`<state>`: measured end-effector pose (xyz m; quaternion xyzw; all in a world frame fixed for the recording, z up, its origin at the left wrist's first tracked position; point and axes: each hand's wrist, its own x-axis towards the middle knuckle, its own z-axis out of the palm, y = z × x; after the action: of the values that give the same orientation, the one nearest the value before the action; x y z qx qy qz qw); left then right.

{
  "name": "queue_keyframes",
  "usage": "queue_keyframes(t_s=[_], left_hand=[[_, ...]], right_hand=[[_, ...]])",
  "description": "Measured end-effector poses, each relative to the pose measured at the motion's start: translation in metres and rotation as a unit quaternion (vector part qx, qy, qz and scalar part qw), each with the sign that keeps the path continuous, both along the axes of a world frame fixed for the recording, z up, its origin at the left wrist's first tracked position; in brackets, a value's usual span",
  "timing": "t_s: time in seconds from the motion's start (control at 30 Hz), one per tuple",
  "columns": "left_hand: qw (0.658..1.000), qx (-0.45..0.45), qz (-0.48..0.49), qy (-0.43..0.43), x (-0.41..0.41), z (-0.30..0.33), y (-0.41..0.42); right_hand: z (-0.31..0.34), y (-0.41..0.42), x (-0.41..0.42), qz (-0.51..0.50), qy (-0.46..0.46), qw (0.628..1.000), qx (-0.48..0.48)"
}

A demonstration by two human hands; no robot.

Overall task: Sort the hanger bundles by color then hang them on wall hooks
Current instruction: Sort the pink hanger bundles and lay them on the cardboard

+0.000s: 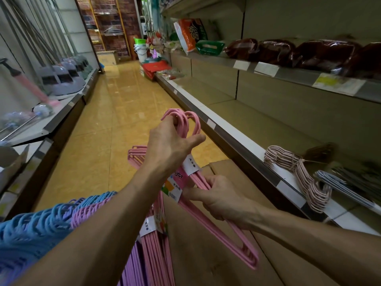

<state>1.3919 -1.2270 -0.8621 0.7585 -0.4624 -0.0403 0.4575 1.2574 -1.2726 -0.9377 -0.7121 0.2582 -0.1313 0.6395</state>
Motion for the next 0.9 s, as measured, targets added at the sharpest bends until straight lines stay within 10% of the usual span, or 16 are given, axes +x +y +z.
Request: queue_keyframes(t_s=[0.3,0.57,0.9], left_hand=[[0.996,-0.069,0.007,0.052,0.004,-0.006,-0.003],[0.995,-0.078,0.006,0.055,0.008,-0.015,0.002],[0.992,-0.061,-0.038,0.099,0.011,-0.013,0.006]], right_hand=[[0.004,0.003,-0.002,0.042,-0.023,0.992,0.113],[0.004,-0.003,-0.013,0.173,-0.045,0.909,0.375],[0.005,0.003,-0.012,0.185,-0.015,0.915,0.359]])
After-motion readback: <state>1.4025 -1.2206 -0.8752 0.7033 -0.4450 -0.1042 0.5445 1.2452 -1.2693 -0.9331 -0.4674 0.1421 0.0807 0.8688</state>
